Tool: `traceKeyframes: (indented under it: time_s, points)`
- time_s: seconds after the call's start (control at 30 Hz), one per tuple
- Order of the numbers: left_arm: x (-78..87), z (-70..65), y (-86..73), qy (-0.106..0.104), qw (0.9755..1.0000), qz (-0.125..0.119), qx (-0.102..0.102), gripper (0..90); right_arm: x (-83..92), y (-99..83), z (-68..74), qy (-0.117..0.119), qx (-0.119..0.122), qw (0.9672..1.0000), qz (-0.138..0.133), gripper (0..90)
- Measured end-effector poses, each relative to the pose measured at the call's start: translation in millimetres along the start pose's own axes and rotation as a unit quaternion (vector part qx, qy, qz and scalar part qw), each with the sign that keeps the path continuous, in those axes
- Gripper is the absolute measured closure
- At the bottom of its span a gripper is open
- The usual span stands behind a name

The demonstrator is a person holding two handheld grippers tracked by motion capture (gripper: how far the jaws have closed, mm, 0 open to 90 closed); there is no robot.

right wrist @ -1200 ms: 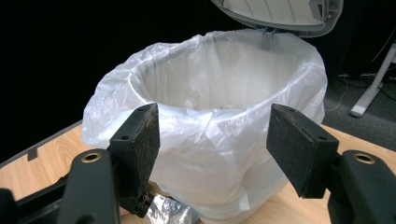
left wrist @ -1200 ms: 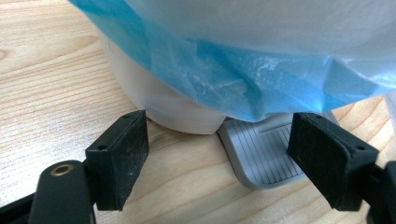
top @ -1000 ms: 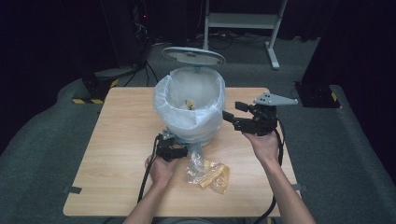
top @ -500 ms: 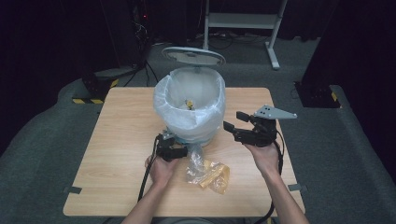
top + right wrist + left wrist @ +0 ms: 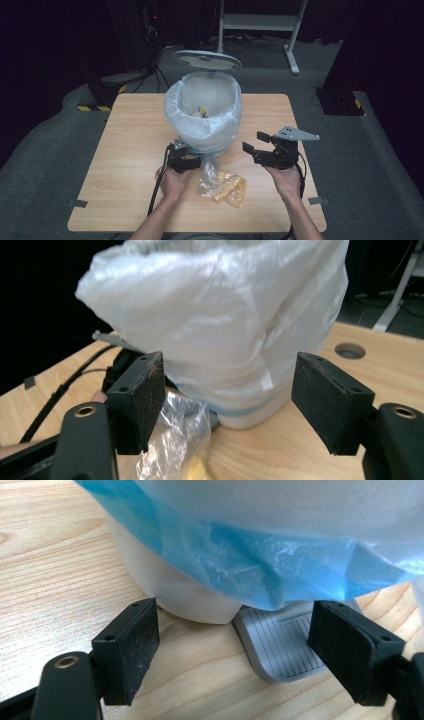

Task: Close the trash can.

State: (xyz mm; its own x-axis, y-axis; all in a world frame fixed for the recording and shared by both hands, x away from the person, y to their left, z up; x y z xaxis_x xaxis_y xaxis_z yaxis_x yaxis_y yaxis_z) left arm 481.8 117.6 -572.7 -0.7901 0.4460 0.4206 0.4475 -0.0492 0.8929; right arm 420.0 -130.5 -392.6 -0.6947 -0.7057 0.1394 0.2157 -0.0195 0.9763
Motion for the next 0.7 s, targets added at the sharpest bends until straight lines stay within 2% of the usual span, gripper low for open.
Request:
traceKeyframes:
  time_s: [0.4, 0.7]
  points:
    - [0.1, -0.1, 0.0, 0.0, 1.0, 0.0, 0.001, 20.9, 5.0, -28.0, 4.8, 0.001, -0.001, 0.9998, 0.019, 28.4]
    - [0.2, -0.1, -0.1, 0.0, 1.0, -0.001, 0.001, 21.0, -1.3, -58.0, 9.5, 0.002, -0.006, 0.9987, 0.05, 27.7]
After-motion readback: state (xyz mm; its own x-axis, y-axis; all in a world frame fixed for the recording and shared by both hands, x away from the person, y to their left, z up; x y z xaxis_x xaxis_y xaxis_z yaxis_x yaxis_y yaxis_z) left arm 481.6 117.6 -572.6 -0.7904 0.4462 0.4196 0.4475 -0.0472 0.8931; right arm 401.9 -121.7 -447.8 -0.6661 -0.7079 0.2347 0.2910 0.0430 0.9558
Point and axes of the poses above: each handheld gripper's, and its own axes: x roughly backward along the jaws, y roughly out of its top, z roughly to its left, the point moved 7 cm from there along -x, roughly forward along the jaws, and after that the axes turned 14 degrees about -z, right-handed, at the moved point
